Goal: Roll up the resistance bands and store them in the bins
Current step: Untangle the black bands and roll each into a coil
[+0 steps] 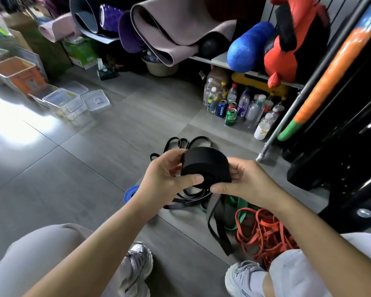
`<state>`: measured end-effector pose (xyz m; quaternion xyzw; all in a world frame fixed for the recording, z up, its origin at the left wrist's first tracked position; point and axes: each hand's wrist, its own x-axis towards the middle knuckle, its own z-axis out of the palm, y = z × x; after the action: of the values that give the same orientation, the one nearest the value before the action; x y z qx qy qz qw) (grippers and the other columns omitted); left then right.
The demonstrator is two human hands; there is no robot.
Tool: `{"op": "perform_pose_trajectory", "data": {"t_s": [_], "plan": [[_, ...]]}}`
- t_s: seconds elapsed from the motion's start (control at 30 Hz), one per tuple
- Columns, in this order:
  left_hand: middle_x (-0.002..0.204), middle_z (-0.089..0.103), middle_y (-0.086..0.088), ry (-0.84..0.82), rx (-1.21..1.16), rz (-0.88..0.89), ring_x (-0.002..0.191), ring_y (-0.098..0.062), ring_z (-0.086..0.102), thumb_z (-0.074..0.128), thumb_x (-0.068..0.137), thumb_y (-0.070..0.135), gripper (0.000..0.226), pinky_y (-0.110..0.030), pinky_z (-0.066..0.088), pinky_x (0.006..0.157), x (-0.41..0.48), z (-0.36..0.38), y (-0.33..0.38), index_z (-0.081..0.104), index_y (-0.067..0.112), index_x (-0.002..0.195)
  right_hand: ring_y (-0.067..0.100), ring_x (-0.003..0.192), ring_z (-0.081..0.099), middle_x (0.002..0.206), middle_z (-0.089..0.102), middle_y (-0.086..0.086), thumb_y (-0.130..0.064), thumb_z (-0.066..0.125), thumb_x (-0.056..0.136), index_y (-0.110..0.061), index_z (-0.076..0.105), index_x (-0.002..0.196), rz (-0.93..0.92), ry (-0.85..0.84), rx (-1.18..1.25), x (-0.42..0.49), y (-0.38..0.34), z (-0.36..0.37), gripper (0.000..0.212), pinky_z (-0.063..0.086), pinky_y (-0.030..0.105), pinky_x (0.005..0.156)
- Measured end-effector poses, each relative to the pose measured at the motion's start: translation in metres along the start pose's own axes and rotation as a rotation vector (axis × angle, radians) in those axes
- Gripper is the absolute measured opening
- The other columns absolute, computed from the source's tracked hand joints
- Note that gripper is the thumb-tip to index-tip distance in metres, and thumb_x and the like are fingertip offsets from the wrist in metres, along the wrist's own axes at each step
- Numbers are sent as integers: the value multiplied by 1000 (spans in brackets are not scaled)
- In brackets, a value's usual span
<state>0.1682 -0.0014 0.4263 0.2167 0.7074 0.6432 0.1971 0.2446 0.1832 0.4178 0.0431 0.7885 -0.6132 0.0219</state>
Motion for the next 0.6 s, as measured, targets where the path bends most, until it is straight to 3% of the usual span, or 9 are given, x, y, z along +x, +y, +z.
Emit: {"op": "perform_pose_trajectory", "data": {"t_s": [0.1,0.17,0.2,0.3,0.4,0.5,0.6], "plan": [[84,70,2,-32,-352,-112,78,-14,68,78,64,1,41,-24,54,66,-4,1,3,61,13,100,13,89,69,95,72,3,-4,78,63,-16,64,102,-18,55,115,-1,-3,3,44,55,24,80],[85,69,1,-70,-380,-158,81,-15,67,75,69,2,38,-25,55,70,-4,1,3,59,12,102,20,91,69,97,72,10,-2,78,64,-12,65,104,-23,84,121,-2,-3,3,43,56,31,83],[86,68,3,-84,-259,-144,84,-14,66,75,71,4,38,-25,54,72,-3,0,2,58,14,103,23,92,69,97,72,11,0,79,66,-12,66,104,-23,85,94,-2,-3,3,42,56,35,85],[105,59,12,-64,468,-13,105,-10,56,77,74,18,49,-26,47,89,-3,0,-2,50,22,115,21,87,70,88,74,4,-12,84,65,-24,70,94,19,113,-162,-4,0,3,35,55,43,83],[129,49,9,-165,997,225,119,-12,43,73,77,35,67,-25,37,96,-11,3,-7,40,25,134,13,79,63,80,69,-6,-31,81,66,-26,70,93,52,74,-627,-7,0,11,31,49,28,72],[112,59,11,-274,1120,172,101,-13,55,64,81,46,47,-31,48,80,-15,5,-8,49,31,122,12,78,61,79,67,-7,-41,76,68,-29,68,94,30,4,-734,-12,-1,23,30,48,30,69],[94,62,10,-250,1049,119,86,-14,57,68,78,44,37,-31,46,74,-12,2,-5,57,28,110,13,81,63,82,69,-8,-45,75,66,-30,68,95,39,8,-704,-11,1,22,33,50,32,71]]}}
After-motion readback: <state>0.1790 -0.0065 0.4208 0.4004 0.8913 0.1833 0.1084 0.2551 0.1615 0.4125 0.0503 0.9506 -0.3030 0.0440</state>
